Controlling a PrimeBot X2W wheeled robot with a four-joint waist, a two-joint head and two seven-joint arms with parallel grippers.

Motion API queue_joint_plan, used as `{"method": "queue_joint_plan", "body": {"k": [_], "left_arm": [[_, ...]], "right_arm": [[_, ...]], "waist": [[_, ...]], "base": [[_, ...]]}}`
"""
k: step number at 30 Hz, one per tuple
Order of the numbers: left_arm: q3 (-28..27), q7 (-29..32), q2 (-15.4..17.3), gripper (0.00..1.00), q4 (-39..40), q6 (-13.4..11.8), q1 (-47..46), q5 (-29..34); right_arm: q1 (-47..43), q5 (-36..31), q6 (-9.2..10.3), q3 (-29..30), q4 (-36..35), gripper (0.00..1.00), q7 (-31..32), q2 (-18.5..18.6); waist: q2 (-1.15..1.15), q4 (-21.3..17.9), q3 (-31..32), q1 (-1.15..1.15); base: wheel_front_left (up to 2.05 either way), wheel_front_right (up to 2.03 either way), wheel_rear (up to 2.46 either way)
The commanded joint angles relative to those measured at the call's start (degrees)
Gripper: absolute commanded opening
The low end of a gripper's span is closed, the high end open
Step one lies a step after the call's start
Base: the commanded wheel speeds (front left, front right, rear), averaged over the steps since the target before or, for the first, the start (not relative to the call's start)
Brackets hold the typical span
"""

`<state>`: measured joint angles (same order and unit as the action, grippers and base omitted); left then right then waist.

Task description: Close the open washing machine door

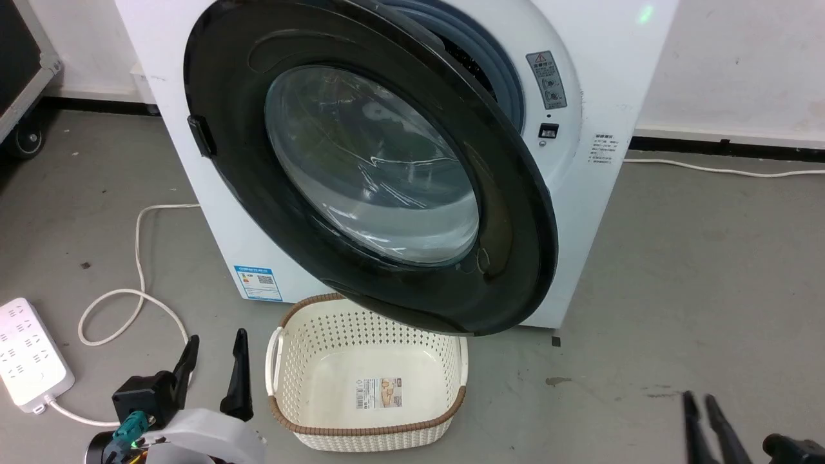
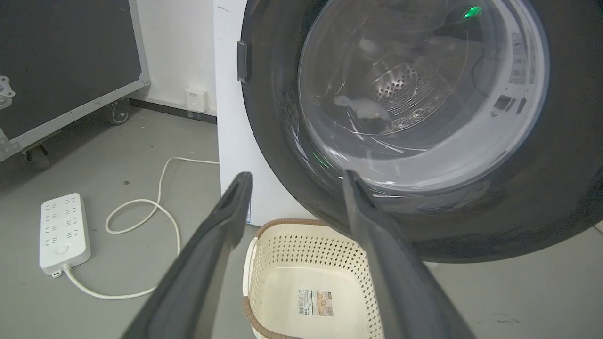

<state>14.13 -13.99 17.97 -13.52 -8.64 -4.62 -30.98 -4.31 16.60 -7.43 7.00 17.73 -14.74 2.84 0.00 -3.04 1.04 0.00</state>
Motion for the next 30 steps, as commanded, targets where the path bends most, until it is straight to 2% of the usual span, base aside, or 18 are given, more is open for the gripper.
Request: {"method": "queue_joint_plan", "body": {"k": [1, 6, 11, 16, 20, 24, 30], "left_arm": [[0.04, -0.32, -0.17, 1.00, 0.46, -0.30, 0.58, 0.47], [0.42, -0.49, 0.04, 1.00, 2.04, -0.71, 0.80, 1.51], [0.59, -0.66, 0.10, 1.00, 4.26, -1.46, 1.00, 2.70], [0.48, -0.80, 0.20, 1.00, 6.68, -2.14, 0.46, 4.03], [0.43, -0.86, -0.01, 1.00, 7.86, -2.22, -0.18, 4.53], [0.50, -0.92, -0.43, 1.00, 8.34, -1.76, -1.52, 5.05], [0.46, -0.97, -1.13, 1.00, 8.30, -1.36, -2.59, 5.44]], "right_arm": [[-0.18, -0.58, -0.06, -0.11, -0.65, 0.00, -0.26, 0.04], [3.02, -1.53, -0.06, -2.04, -4.44, 0.00, -0.05, 0.04], [8.94, -1.92, -0.06, -10.97, -7.35, 0.00, 4.56, 0.04], [15.85, -2.78, -0.06, -17.89, -4.36, 0.00, 10.62, 0.04], [19.49, -3.37, -0.06, -17.89, -0.71, 0.00, 11.73, 0.04], [24.34, -4.32, -0.06, -15.28, 5.63, 0.00, 10.58, 0.04], [28.17, -4.92, -0.06, -11.20, 10.07, 0.00, 8.44, 0.04]], "waist": [[0.00, 0.07, -0.06, 0.00], [0.00, 0.42, -0.40, 0.00], [0.00, 1.56, -1.59, 0.00], [0.00, 3.00, -4.01, 0.00], [0.00, 4.00, -5.68, 0.00], [0.00, 5.74, -7.88, 0.00], [0.00, 7.11, -9.35, 0.00]], "base": [[0.00, 0.00, 0.00], [0.00, 0.00, 0.00], [0.00, 0.00, 0.00], [0.00, 0.00, 0.00], [0.00, 0.00, 0.00], [0.00, 0.00, 0.00], [0.00, 0.00, 0.00]]}}
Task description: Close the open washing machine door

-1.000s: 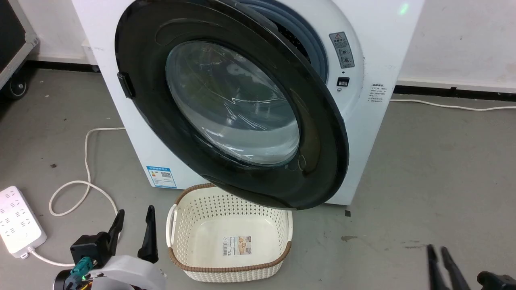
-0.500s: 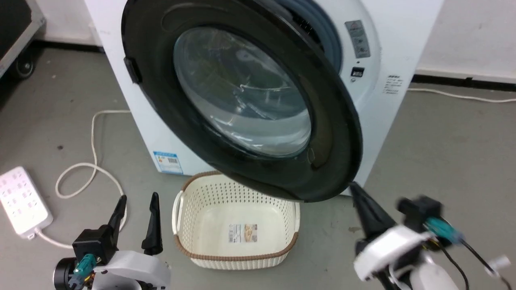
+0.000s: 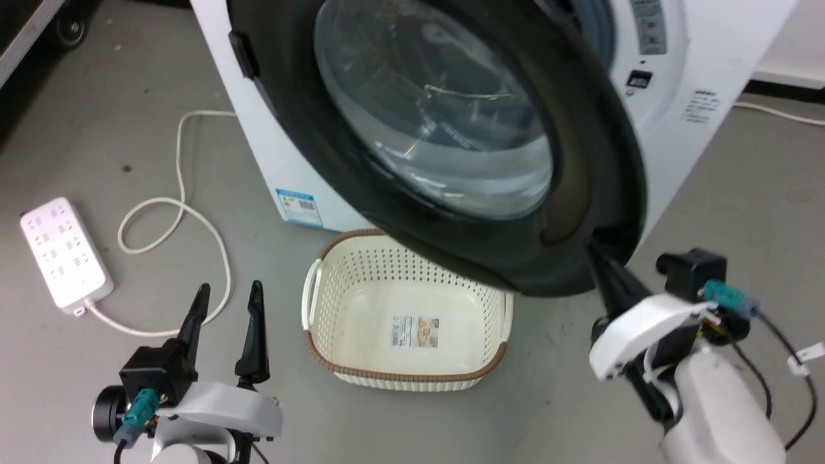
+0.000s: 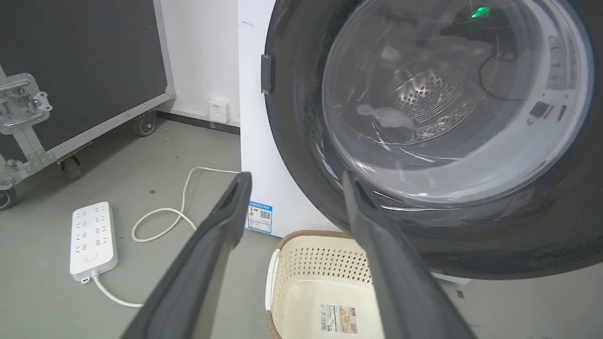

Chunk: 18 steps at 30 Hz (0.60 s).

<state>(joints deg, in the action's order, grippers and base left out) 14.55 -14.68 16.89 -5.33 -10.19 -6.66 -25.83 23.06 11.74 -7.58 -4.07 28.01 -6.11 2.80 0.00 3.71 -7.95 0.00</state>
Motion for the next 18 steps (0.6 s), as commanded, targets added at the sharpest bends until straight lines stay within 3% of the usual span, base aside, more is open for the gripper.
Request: {"method": "queue_joint_plan", "body": {"k": [1, 6, 7, 18], "left_arm": [[-0.01, -0.28, -0.28, 1.00, 0.15, 0.47, -0.99, 0.43], [0.09, -0.30, -0.89, 1.00, 0.45, 1.09, -2.27, 0.93], [0.16, -0.30, -1.52, 1.00, 1.00, 1.66, -3.72, 1.50], [-0.79, -0.31, -4.10, 1.00, 2.51, 3.94, -8.72, 4.29]], "right_arm": [[2.58, -0.60, 0.09, 1.78, 0.99, 0.00, -0.80, 0.08], [6.89, -2.04, 0.09, 6.39, 3.29, 0.00, -1.60, 0.08], [10.79, -3.99, 0.09, 10.51, 4.98, 0.00, -1.99, 0.08], [24.83, -11.43, 0.09, 23.99, 9.89, 0.00, -3.73, 0.08]], "waist": [[0.00, 0.86, -1.14, 0.00], [0.00, 2.05, -3.22, 0.00], [0.00, 3.15, -5.61, 0.00], [0.00, 5.72, -13.17, 0.00]], "base": [[0.00, 0.00, 0.00], [0.00, 0.00, 0.00], [0.00, 0.00, 0.00], [0.00, 0.00, 0.00]]}}
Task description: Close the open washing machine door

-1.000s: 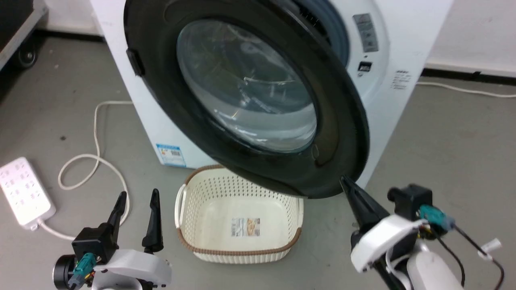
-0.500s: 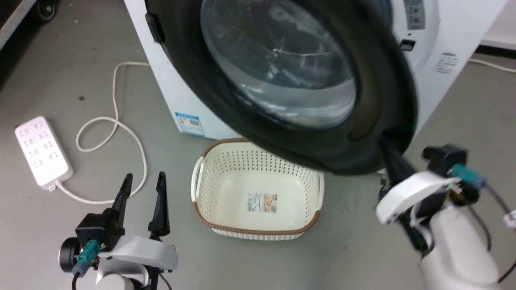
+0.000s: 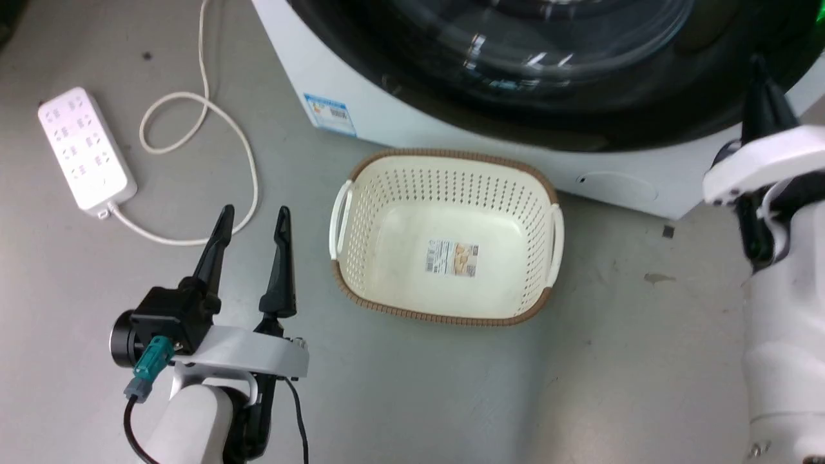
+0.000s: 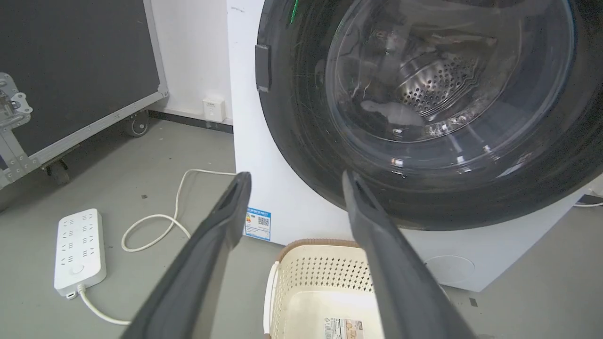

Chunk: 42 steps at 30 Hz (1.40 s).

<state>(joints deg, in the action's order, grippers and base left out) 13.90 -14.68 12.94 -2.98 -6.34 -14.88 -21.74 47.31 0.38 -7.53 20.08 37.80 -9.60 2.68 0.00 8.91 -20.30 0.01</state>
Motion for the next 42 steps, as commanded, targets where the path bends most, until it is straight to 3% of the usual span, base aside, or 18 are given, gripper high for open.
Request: {"method": "queue_joint_plan", "body": {"k": [1, 9, 15, 25, 30, 37, 38, 39, 40, 42], "left_arm": [[-0.18, -0.31, -0.33, 1.00, 0.12, 0.34, -0.76, 0.42], [-1.00, -0.31, -1.61, 1.00, -1.00, 1.95, -1.89, 1.81], [-3.25, -0.31, -1.64, 1.00, -1.59, 2.30, -0.57, 2.81], [-6.66, -0.31, -1.06, 1.00, -1.68, 1.35, 4.82, 5.05], [-6.36, -0.31, -1.14, 1.00, -2.48, 1.08, 6.86, 5.41], [-5.07, 0.60, -1.54, 1.00, -3.97, 1.10, 9.32, 5.10], [-4.77, 1.05, -1.39, 1.00, -4.21, 1.08, 9.64, 5.28], [-4.58, 1.31, -1.34, 1.00, -4.27, 1.07, 9.86, 5.32], [-4.46, 1.40, -1.36, 1.00, -4.25, 1.05, 10.04, 5.28], [-4.18, 1.67, -1.34, 1.00, -4.36, 1.07, 10.43, 5.20]], "right_arm": [[1.52, -0.46, 0.04, 0.63, 0.46, 0.00, -0.56, 0.20], [6.96, -1.86, 0.04, 4.60, 2.81, 0.00, -3.36, 0.20], [4.73, 1.27, 0.04, 3.35, 1.02, 0.00, -5.19, 0.20], [-19.59, 0.32, 0.04, -6.84, -21.67, 0.00, -5.39, 0.20], [-30.92, 1.80, 0.04, -11.86, -24.67, 0.00, -5.39, 0.20], [-40.27, 5.26, 0.04, -15.79, -24.45, 0.00, -2.51, 0.20], [-41.25, 5.96, 0.04, -16.23, -24.20, 0.05, -1.45, 0.20], [-41.99, 6.42, 0.04, -16.45, -24.12, 0.41, -0.60, 0.20], [-42.59, 6.50, 0.04, -16.70, -24.21, 1.00, -0.02, 0.20], [-43.71, 6.59, 0.04, -17.29, -24.34, 1.00, 1.12, 0.20]], "waist": [[0.00, 0.60, -1.25, -0.01], [0.00, 0.02, -2.38, -0.01], [0.00, -2.52, 2.08, -0.01], [0.00, -9.23, 13.44, -0.01], [0.00, -11.22, 16.81, -0.01], [0.00, -11.79, 19.98, -0.01], [0.00, -11.78, 20.19, -0.01], [0.00, -11.77, 20.32, -0.01], [0.00, -11.73, 20.41, -0.01], [0.00, -11.61, 20.63, -0.01]], "base": [[0.00, 0.00, 0.00], [0.00, 0.00, 0.00], [0.00, 0.00, 0.00], [0.00, 0.00, 0.00], [0.00, 0.00, 0.00], [0.00, 0.00, 0.00], [0.00, 0.00, 0.00], [0.00, 0.00, 0.00], [0.00, 0.00, 0.00], [0.00, 0.00, 0.00]]}}
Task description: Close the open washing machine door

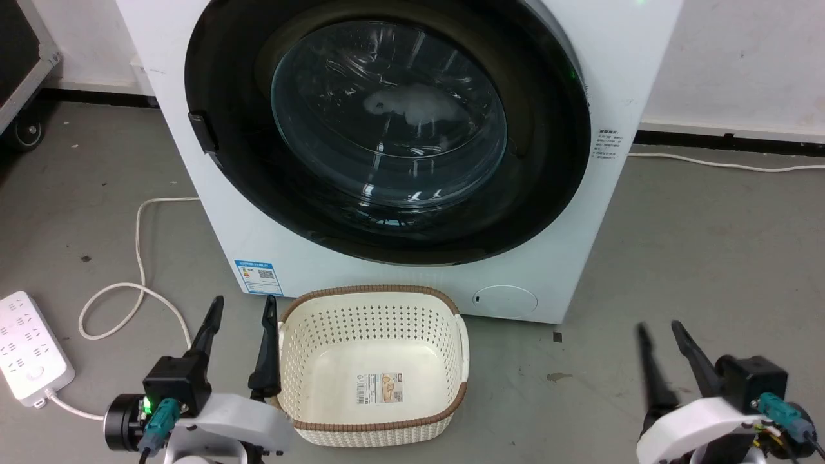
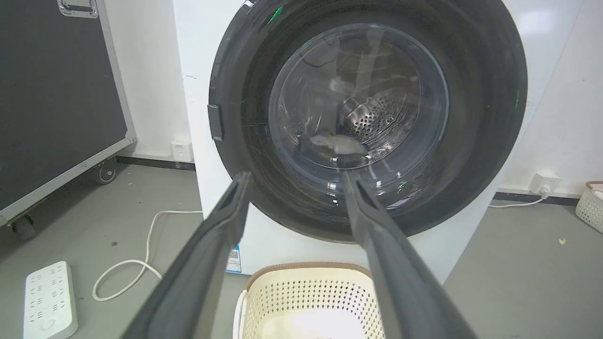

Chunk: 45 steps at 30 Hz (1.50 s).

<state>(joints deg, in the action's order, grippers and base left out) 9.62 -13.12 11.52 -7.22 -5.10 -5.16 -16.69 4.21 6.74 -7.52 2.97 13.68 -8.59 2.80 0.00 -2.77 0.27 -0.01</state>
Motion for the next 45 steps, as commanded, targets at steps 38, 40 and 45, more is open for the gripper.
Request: {"method": "queue_joint_plan", "body": {"k": [38, 40, 45], "left_arm": [[0.35, 2.40, -0.31, 0.00, -1.19, -0.58, 0.72, -1.89], [0.19, 2.58, -0.45, 0.00, -1.05, -0.49, 0.80, -1.59], [-0.22, 3.02, -0.79, 0.00, -0.70, -0.25, 0.98, -0.82]], "right_arm": [[-2.58, 1.04, 0.00, -1.28, -5.44, 0.00, -0.25, -0.01], [-2.61, 0.92, 0.00, -1.31, -5.58, 0.00, -0.10, -0.01], [-2.67, 0.60, 0.00, -1.38, -5.92, 0.00, 0.26, 0.00]], "waist": [[0.00, 0.16, 0.29, 0.01], [0.00, 0.21, 0.28, 0.01], [0.00, 0.31, 0.26, 0.01]], "base": [[0.00, 0.00, 0.00], [0.00, 0.00, 0.00], [0.00, 0.00, 0.00]]}}
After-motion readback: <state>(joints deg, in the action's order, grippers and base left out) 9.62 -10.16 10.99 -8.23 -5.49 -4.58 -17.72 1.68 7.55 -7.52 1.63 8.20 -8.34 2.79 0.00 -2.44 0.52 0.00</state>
